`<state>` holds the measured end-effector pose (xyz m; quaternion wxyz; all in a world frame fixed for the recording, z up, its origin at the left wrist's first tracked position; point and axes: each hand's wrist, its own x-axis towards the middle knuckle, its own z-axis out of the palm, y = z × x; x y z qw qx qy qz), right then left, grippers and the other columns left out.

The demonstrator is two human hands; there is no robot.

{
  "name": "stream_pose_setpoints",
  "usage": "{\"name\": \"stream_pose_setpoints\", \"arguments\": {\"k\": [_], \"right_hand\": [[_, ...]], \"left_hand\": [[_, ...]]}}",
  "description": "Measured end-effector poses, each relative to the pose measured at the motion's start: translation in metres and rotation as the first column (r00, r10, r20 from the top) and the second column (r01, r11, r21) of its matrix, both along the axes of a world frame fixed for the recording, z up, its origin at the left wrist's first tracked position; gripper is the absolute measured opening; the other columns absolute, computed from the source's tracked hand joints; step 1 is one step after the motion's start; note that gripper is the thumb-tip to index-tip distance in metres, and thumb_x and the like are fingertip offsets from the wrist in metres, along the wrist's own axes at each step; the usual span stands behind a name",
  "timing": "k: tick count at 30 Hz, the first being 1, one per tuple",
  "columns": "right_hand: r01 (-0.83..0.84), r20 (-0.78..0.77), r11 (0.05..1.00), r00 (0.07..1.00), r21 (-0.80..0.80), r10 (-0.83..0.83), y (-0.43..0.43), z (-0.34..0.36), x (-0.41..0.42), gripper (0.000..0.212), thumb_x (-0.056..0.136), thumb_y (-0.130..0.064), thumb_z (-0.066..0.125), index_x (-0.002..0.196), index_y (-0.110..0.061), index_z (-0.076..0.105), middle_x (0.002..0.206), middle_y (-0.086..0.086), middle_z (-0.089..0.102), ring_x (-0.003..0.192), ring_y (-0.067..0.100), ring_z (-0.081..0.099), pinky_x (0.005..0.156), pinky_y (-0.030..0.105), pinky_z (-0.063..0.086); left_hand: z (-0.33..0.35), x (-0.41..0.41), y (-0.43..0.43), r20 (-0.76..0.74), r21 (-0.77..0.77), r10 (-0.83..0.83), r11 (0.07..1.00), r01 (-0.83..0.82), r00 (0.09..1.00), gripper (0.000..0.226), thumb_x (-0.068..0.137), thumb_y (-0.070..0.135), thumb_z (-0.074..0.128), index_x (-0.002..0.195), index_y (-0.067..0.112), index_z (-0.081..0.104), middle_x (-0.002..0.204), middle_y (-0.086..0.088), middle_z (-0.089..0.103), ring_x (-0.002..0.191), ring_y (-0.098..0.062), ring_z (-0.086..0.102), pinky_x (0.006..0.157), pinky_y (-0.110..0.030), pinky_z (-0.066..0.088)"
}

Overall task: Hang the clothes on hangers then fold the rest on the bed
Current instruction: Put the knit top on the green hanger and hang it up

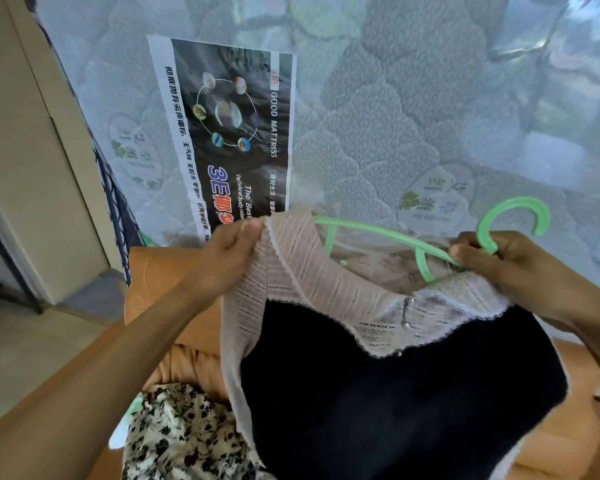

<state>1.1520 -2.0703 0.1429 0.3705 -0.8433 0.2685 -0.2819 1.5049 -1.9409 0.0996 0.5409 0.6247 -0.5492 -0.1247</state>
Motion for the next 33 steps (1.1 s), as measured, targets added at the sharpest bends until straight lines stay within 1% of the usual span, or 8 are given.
{"name": "stream_pose_setpoints", "arguments": {"k": [3,7,13,16,20,24,29,33], "right_hand": [[-0.023,-0.090,0.999,0.996,0.048,0.027,0.005,0.003,-0.005,0.045,0.092,-0.036,0.060,0.084,0.008,0.061,0.061,0.003,0.046,0.060,0.010,0.045,0.057,0.016,0.035],[-0.050,-0.179,0.996,0.982,0.068,0.062,0.009,0.001,-0.005,0.059,0.096,-0.061,0.057,0.099,-0.002,0.067,0.089,0.030,0.056,0.084,0.020,0.047,0.080,0.035,0.034],[-0.027,0.029,0.999,0.999,0.043,0.026,0.020,-0.011,0.007,0.051,0.093,-0.041,0.059,0.088,0.011,0.060,0.077,0.029,0.050,0.073,0.024,0.045,0.068,0.032,0.037],[0.010,0.111,1.000,0.994,0.020,-0.012,0.023,-0.015,0.011,0.062,0.092,-0.050,0.065,0.085,0.012,0.057,0.073,0.030,0.043,0.068,0.023,0.040,0.063,0.030,0.035],[0.041,0.103,0.999,0.994,0.008,-0.042,0.028,-0.009,0.006,0.056,0.089,-0.045,0.060,0.080,0.010,0.053,0.067,0.014,0.037,0.063,0.021,0.035,0.058,0.027,0.031],[0.052,0.028,0.999,0.998,-0.009,-0.052,0.031,-0.005,-0.011,0.057,0.092,-0.058,0.063,0.075,-0.003,0.056,0.069,0.013,0.034,0.064,0.032,0.030,0.058,0.041,0.026],[-0.014,-0.159,0.998,0.987,-0.055,0.005,0.037,-0.011,-0.015,0.057,0.093,-0.066,0.055,0.104,-0.013,0.073,0.091,0.025,0.063,0.080,0.041,0.056,0.080,0.041,0.046],[-0.068,-0.181,0.998,0.981,0.000,0.067,0.038,-0.006,-0.020,0.048,0.095,-0.065,0.055,0.103,-0.022,0.075,0.085,0.001,0.055,0.078,0.018,0.048,0.076,0.032,0.039]], "left_hand": [[0.011,0.012,-0.004,0.043,-0.106,0.026,0.994,-0.021,0.999,0.054,0.109,0.035,0.036,0.085,-0.010,0.053,0.082,-0.031,0.056,0.073,-0.015,0.051,0.065,-0.029,0.038],[0.027,0.012,-0.010,0.000,-0.160,-0.005,0.987,0.005,1.000,0.050,0.108,0.032,0.038,0.077,-0.006,0.045,0.074,-0.011,0.046,0.073,-0.016,0.045,0.069,-0.035,0.035],[0.031,-0.004,-0.003,-0.193,0.272,-0.046,0.957,0.098,0.980,0.043,0.103,0.052,0.041,0.091,0.026,0.073,0.106,0.006,0.074,0.111,-0.016,0.065,0.109,-0.038,0.042],[0.034,-0.018,0.011,-0.112,0.356,-0.154,0.916,0.184,0.982,0.041,0.091,0.066,0.046,0.094,0.033,0.070,0.098,0.018,0.074,0.094,0.004,0.068,0.089,-0.025,0.048],[0.031,-0.007,0.013,0.026,0.218,-0.214,0.954,0.203,0.977,0.010,0.094,0.020,0.070,0.102,0.017,0.074,0.093,-0.003,0.078,0.090,-0.019,0.074,0.084,-0.035,0.057],[0.034,0.018,0.017,-0.134,0.095,-0.203,0.972,0.216,0.970,0.029,0.095,0.025,0.065,0.092,-0.003,0.065,0.089,-0.022,0.070,0.083,-0.026,0.067,0.080,-0.035,0.049],[0.035,0.015,0.012,-0.331,-0.027,-0.141,0.990,0.140,0.933,0.026,0.103,0.010,0.050,0.122,0.004,0.067,0.116,-0.016,0.072,0.105,-0.029,0.069,0.095,-0.037,0.053],[0.044,0.013,0.003,-0.451,-0.026,-0.101,0.995,0.100,0.887,0.026,0.102,0.010,0.051,0.122,0.005,0.067,0.106,-0.010,0.075,0.091,-0.021,0.072,0.076,-0.028,0.058]]}}
